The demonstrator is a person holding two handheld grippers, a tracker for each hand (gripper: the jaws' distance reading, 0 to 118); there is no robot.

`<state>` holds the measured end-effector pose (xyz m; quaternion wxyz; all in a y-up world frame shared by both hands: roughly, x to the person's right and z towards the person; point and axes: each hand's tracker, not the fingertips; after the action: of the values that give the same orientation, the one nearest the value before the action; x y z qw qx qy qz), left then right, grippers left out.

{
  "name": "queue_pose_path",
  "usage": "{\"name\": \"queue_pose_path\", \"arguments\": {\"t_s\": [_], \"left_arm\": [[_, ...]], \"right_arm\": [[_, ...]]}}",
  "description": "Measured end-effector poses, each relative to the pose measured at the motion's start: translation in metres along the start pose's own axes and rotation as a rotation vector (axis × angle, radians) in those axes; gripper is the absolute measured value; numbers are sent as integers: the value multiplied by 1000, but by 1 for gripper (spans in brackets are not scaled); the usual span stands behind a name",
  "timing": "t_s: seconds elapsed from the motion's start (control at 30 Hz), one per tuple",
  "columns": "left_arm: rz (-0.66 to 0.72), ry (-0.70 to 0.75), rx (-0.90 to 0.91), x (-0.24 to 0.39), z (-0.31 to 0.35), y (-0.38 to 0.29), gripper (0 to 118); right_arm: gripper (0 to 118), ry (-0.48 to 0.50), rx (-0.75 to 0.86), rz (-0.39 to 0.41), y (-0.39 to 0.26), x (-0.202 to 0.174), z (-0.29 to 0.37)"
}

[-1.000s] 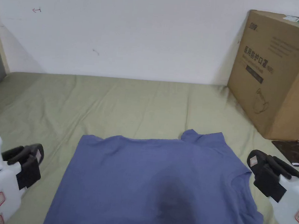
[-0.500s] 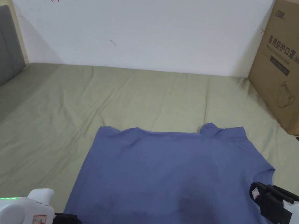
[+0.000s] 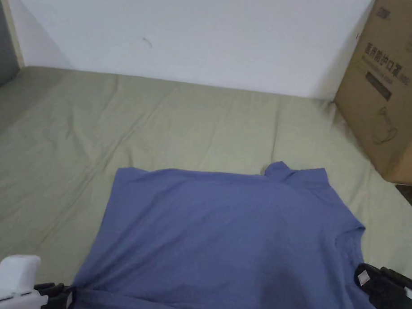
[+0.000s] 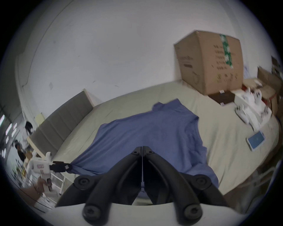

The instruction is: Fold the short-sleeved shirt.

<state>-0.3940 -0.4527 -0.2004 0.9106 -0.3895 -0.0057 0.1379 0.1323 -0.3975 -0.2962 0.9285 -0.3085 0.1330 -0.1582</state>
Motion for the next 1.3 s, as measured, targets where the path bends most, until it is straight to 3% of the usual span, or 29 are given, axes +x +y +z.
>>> {"name": "queue_pose_path", "arguments": {"t_s": [0.03, 0.07, 0.1, 0.13, 0.17, 0.3, 0.37, 0.43, 0.47, 0.5, 0.53, 0.57, 0.63, 0.67, 0.83, 0.97, 1.17, 1.3], "left_arm": [[5, 2, 3, 4, 2, 1, 4], [8, 3, 4, 6, 3, 1, 4], [8, 6, 0, 7, -2, 3, 4], [7, 15, -10, 8, -4, 3, 4], [5, 14, -19, 9, -5, 3, 4], [-7, 51, -77, 17, -12, 1, 4], [-2, 54, -88, 15, -15, -2, 4], [10, 62, -104, 15, -17, -3, 4], [17, 67, -111, 16, -18, -3, 4], [23, 71, -119, 14, -20, -3, 4], [28, 77, -132, 15, -22, -3, 4], [29, 81, -142, 16, -23, -4, 4], [22, 87, -154, 17, -27, -5, 4], [16, 92, -160, 19, -28, -5, 4], [9, 103, -177, 24, -27, -3, 4], [33, 88, -191, 17, -23, 3, 4], [8, 91, -190, 28, -20, 20, 4], [71, 83, -191, 24, -34, 55, 4]], "right_arm": [[23, -65, -43, -45, 0, 13, -3], [66, -116, -104, -64, -1, 24, -8], [118, -152, -194, -71, -4, 34, -17], [116, -196, -300, -65, -7, 47, -29], [116, -208, -293, -42, -10, 56, -30], [116, -320, -520, 25, -37, 92, -59], [116, -334, -595, 100, -49, 99, -71], [111, -313, -678, 119, -58, 102, -79], [102, -278, -697, 104, -61, 103, -80], [86, -259, -693, 95, -64, 101, -80], [83, -287, -635, 161, -59, 96, -71], [75, -246, -625, 171, -57, 93, -68], [23, -196, -607, 164, -56, 87, -64], [9, -183, -588, 161, -55, 83, -60], [8, -178, -569, 207, -47, 79, -37], [8, -161, -538, 118, -32, 93, -13], [8, -102, -459, 46, 16, 86, -8], [8, -77, -415, 52, 66, 76, -37]]}}
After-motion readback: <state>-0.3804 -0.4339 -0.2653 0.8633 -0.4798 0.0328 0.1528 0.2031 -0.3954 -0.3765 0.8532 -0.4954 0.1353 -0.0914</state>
